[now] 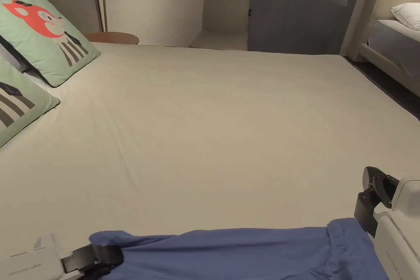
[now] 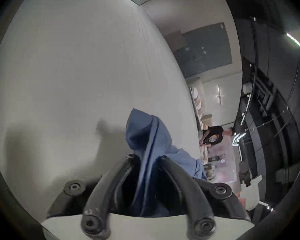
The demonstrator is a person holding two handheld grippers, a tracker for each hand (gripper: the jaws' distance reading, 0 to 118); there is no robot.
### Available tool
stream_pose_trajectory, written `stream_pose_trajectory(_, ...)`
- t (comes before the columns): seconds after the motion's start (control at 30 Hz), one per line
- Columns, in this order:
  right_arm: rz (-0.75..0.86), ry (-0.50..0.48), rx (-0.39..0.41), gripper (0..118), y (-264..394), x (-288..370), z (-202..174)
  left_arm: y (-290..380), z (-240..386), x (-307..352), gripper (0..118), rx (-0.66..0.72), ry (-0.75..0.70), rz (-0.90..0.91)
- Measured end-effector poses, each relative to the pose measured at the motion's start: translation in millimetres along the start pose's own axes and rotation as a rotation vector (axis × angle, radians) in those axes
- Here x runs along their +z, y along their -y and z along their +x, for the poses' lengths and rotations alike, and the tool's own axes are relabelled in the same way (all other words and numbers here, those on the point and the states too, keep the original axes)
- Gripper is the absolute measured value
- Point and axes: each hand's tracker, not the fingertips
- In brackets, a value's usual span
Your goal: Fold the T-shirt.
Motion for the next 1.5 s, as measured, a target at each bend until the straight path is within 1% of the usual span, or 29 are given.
stream_pose_trajectory(0.1, -0.010, -0.006, -0.008, 0, 3, -5, -3, -12, -12, 45, 6, 0.041, -0.076, 0.131)
stream_pose_trajectory(0.2, -0.027, -0.025, -0.029, 0, 8, -8, -6, -21, -17, 79, 6, 0.070, -0.132, 0.210)
stream_pose_trajectory(0.3, -0.042, -0.045, -0.042, 0, 12, -12, -11, -16, 1, 89, 6, 0.032, -0.130, 0.199)
stream_pose_trajectory(0.37, -0.043, -0.061, -0.046, 0, 12, -12, -14, -7, 26, 83, 6, -0.035, -0.089, 0.175)
stream_pose_trajectory(0.5, -0.035, -0.082, -0.048, 0, 11, -10, -15, 10, 77, 44, 6, -0.129, 0.022, 0.079)
stream_pose_trajectory(0.63, -0.026, -0.073, -0.069, 0, 13, -4, -3, 34, 121, -20, 6, -0.221, 0.025, -0.010)
stream_pose_trajectory(0.77, -0.027, -0.044, -0.085, 0, 17, 3, 16, 63, 141, -89, 6, -0.247, -0.036, -0.082)
stream_pose_trajectory(0.83, -0.029, -0.024, -0.094, 0, 19, 6, 26, 74, 141, -119, 6, -0.274, -0.089, -0.113)
stream_pose_trajectory(0.93, -0.032, 0.000, -0.108, 0, 22, 9, 42, 92, 137, -151, 6, -0.305, -0.179, -0.148)
stream_pose_trajectory(0.97, -0.032, 0.009, -0.110, 0, 22, 10, 46, 98, 137, -156, 8, -0.307, -0.211, -0.139)
stream_pose_trajectory(1.0, -0.033, 0.017, -0.114, 0, 23, 10, 50, 100, 136, -157, 13, -0.304, -0.208, -0.122)
stream_pose_trajectory(1.03, -0.034, 0.023, -0.120, 0, 25, 11, 54, 100, 135, -154, 27, -0.296, -0.195, -0.115)
stream_pose_trajectory(1.07, -0.035, 0.027, -0.125, 0, 26, 11, 57, 97, 135, -148, 45, -0.263, -0.136, -0.108)
stream_pose_trajectory(1.1, -0.037, 0.033, -0.131, 0, 27, 10, 59, 96, 139, -141, 68, -0.236, -0.076, -0.118)
stream_pose_trajectory(1.13, -0.041, 0.037, -0.136, 0, 28, 9, 61, 93, 142, -133, 98, -0.226, -0.029, -0.126)
stream_pose_trajectory(1.17, -0.045, 0.038, -0.143, 0, 30, 8, 63, 91, 147, -124, 111, -0.240, -0.004, -0.106)
stream_pose_trajectory(1.2, -0.049, 0.037, -0.151, 0, 31, 7, 64, 89, 151, -114, 109, -0.268, 0.020, -0.059)
stream_pose_trajectory(1.23, -0.053, 0.036, -0.157, 0, 33, 7, 64, 90, 161, -101, 110, -0.331, 0.021, 0.031)
stream_pose_trajectory(1.27, -0.055, 0.032, -0.161, 0, 34, 6, 64, 89, 163, -93, 110, -0.363, 0.033, 0.069)
stream_pose_trajectory(1.33, -0.061, 0.026, -0.171, 0, 37, 4, 63, 90, 168, -83, 108, -0.458, -0.069, 0.177)
stream_pose_trajectory(1.37, -0.065, 0.018, -0.176, 0, 38, 3, 62, 95, 167, -83, 97, -0.499, -0.148, 0.218)
stream_pose_trajectory(1.4, -0.067, 0.014, -0.179, 0, 39, 3, 61, 100, 166, -86, 97, -0.555, -0.219, 0.238)
stream_pose_trajectory(1.43, -0.068, 0.012, -0.181, 0, 40, 2, 60, 106, 165, -92, 90, -0.631, -0.301, 0.245)
stream_pose_trajectory(1.47, -0.070, 0.004, -0.184, 0, 40, 2, 60, 114, 164, -102, 59, -0.694, -0.386, 0.256)
stream_pose_trajectory(1.5, -0.071, -0.001, -0.186, 0, 41, 1, 59, 124, 163, -113, 20, -0.730, -0.474, 0.248)
